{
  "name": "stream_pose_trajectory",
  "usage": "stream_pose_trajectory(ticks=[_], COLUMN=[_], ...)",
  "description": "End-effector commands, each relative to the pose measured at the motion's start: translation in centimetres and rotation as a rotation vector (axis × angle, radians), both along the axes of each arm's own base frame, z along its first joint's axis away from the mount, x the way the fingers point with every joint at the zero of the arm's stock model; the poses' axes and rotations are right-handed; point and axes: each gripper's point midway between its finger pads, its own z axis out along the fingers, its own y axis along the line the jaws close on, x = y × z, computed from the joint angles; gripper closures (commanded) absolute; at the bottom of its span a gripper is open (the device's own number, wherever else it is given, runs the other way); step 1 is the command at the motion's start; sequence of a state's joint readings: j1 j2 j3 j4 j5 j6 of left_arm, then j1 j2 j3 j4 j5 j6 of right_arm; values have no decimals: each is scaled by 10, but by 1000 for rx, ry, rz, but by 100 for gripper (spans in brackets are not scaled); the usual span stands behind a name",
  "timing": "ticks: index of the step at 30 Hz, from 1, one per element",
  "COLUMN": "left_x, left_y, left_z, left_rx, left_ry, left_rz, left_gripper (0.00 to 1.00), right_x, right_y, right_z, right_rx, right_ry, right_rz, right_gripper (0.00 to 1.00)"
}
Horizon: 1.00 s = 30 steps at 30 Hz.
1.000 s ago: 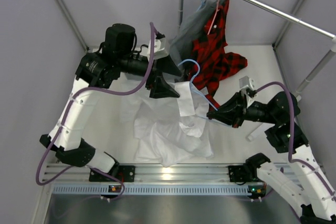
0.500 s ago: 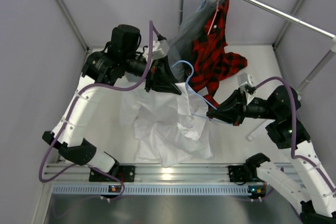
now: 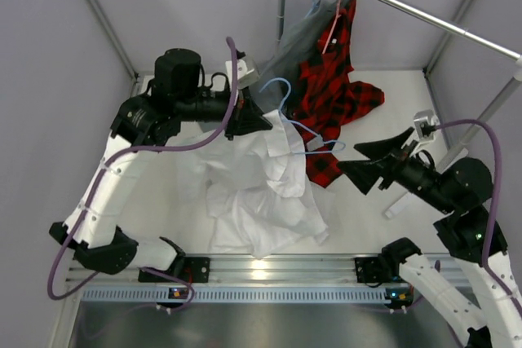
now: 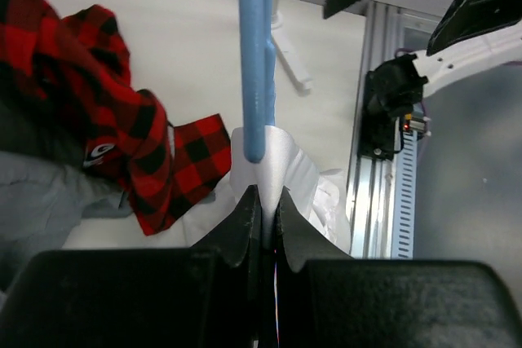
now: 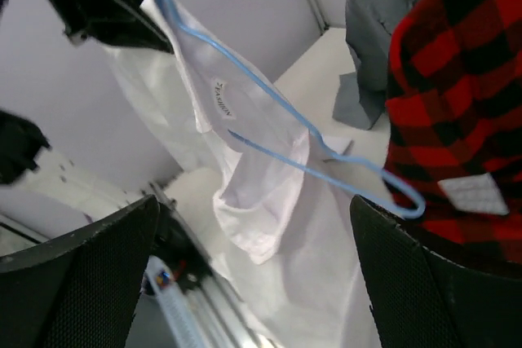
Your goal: Place the shirt on the hanger
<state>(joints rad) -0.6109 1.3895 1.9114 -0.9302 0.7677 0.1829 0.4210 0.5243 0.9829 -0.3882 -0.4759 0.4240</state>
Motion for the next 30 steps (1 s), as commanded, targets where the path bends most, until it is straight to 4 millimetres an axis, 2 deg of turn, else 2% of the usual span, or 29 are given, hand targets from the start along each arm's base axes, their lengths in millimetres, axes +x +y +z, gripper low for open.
stream_pose_trajectory(ticks=[1,2,3,4,5,7,8,9,12,15,16,17,18,20,21,22,30], left_x=[5,6,5,7,2,4,5,4,6,14,17,19,21,21,22,20,16], left_y=[20,23,26,26,29,32,31,35,34,30,31,30,29,29,28,28,27], left_z=[42,41,41,35,39,37,28,29,31,29,29,29,28,30,29,29,26], left_rx=[-126,-137,-143,-143,-168,-179,-175,-189,-250,-280,-284,-285,-284,-290,-291,-290,-300], left_ry=[-97,-80,-76,-73,-65,-55,-27,-26,-12,20,24,28,33,32,31,30,40], left_rz=[194,226,242,252,267,298,309,329,349,383,404,409,416,416,416,411,398], left_gripper=[100,100,100,100,100,100,100,100,100,100,100,100,100,100,100,100,100], right_x=[11,4,7,7,5,6,10,13,23,28,28,19,23,16,19,17,29], right_y=[-9,-7,-1,1,6,9,14,13,24,47,52,68,70,85,87,92,101], right_z=[-36,-30,-50,-42,-44,-37,-44,-39,-62,-70,-73,-83,-89,-98,-107,-103,-125], right_rx=[242,375,415,488,548,571,546,537,508,501,483,421,412,409,414,430,385], right_ry=[415,499,570,571,631,645,682,680,781,809,809,828,830,858,860,845,852], right_rz=[-158,-134,-121,-94,-55,-40,-45,-65,-93,-60,-70,-42,-80,-54,-71,-52,-136], right_gripper=[6,10,16,33,36,35,34,33,33,36,37,38,39,43,44,46,46])
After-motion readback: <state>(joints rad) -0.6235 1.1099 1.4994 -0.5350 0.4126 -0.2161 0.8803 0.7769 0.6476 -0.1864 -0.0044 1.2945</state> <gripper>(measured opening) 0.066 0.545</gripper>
